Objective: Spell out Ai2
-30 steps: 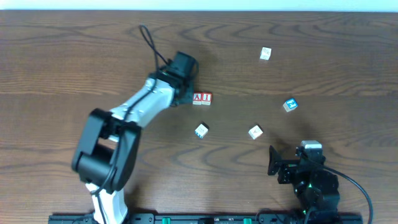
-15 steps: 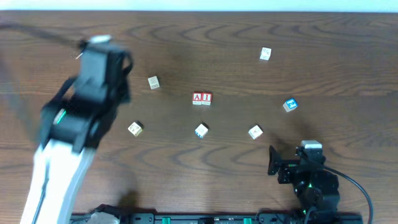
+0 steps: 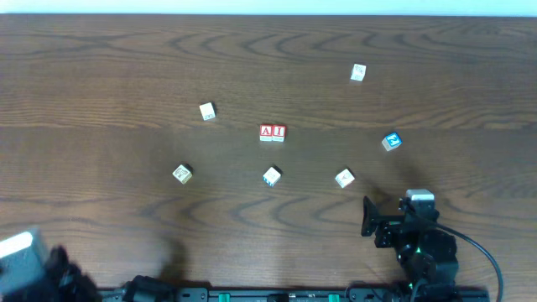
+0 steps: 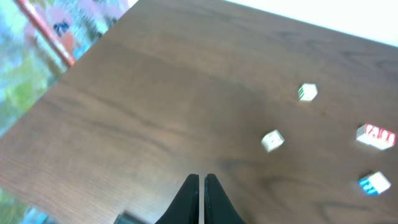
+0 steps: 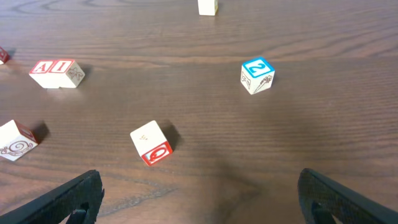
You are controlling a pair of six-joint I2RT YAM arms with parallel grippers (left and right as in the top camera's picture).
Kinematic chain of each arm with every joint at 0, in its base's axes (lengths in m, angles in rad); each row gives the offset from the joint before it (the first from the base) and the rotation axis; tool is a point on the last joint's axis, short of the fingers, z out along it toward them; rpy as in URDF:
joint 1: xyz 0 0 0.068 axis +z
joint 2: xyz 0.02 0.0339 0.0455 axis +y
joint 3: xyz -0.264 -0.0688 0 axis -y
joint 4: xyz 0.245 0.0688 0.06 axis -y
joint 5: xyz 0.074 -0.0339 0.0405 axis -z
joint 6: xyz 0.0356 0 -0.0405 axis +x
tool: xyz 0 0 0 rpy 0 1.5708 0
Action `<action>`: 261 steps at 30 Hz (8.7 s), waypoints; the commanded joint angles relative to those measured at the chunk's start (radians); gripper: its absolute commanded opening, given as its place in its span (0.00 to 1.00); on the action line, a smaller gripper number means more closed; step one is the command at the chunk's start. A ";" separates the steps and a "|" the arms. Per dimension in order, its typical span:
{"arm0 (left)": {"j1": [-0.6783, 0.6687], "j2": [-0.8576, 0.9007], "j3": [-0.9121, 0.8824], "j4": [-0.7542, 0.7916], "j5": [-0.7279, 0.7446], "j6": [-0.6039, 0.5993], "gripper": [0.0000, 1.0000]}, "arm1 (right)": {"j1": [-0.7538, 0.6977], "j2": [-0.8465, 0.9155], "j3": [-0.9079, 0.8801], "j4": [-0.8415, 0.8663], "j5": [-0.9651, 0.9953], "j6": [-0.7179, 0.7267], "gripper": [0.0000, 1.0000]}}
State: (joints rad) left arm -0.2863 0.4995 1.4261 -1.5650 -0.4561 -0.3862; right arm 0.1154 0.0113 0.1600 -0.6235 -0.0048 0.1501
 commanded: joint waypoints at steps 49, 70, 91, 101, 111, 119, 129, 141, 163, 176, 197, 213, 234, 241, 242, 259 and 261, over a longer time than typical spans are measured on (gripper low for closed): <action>-0.003 -0.166 -0.168 0.101 0.035 -0.048 0.95 | -0.007 -0.006 -0.006 0.796 0.218 0.171 0.99; -0.003 -0.166 -0.168 0.064 0.035 -0.048 0.95 | -0.008 0.083 -0.005 0.727 0.322 0.220 0.99; -0.003 -0.166 -0.168 0.064 0.035 -0.048 0.95 | -0.008 1.154 0.628 0.531 0.082 0.386 0.99; -0.003 -0.166 -0.168 0.064 0.035 -0.048 0.95 | -0.007 1.469 0.969 0.152 0.108 0.761 0.99; -0.003 -0.166 -0.168 0.064 0.035 -0.048 0.95 | -0.017 1.658 1.099 -0.197 0.128 1.053 0.99; -0.003 -0.166 -0.168 0.064 0.035 -0.048 0.95 | -0.057 1.758 1.101 -0.253 0.132 1.065 0.99; -0.003 -0.166 -0.168 0.064 0.035 -0.048 0.95 | -0.149 1.827 1.100 -0.141 0.135 0.880 0.99; -0.003 -0.166 -0.168 0.064 0.035 -0.048 0.95 | -0.180 1.875 1.100 -0.085 0.110 0.836 0.86; -0.003 -0.166 -0.168 0.064 0.035 -0.048 0.95 | -0.179 1.925 1.100 -0.064 0.067 0.836 0.48; -0.003 -0.166 -0.168 0.064 0.035 -0.048 0.95 | -0.173 1.925 1.100 -0.064 0.067 0.836 0.41; -0.003 -0.166 -0.168 0.064 0.035 -0.048 0.95 | -0.156 1.925 1.101 0.031 0.012 0.781 0.28; -0.003 -0.166 -0.168 0.064 0.035 -0.048 0.95 | 0.074 1.931 1.398 0.087 0.067 0.472 0.11; -0.003 -0.166 -0.168 0.064 0.035 -0.048 0.95 | 0.312 2.228 1.777 -0.281 0.023 0.394 0.08; -0.003 -0.166 -0.168 0.064 0.035 -0.048 0.95 | 0.349 2.228 1.777 -0.356 0.024 0.394 0.08; -0.003 -0.166 -0.168 0.064 0.035 -0.048 0.96 | 0.353 2.228 1.777 -0.367 0.024 0.394 0.08; -0.003 -0.166 -0.168 0.064 0.035 -0.048 0.95 | 0.385 2.289 1.775 -0.443 0.015 0.395 0.07; -0.003 -0.166 -0.168 0.064 0.035 -0.048 0.95 | 0.388 2.295 1.775 -0.446 0.015 0.395 0.08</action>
State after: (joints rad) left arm -0.2863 0.3382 1.2568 -1.4994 -0.4068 -0.4301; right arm 0.4847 2.2936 1.9163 -1.0641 0.0135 0.5579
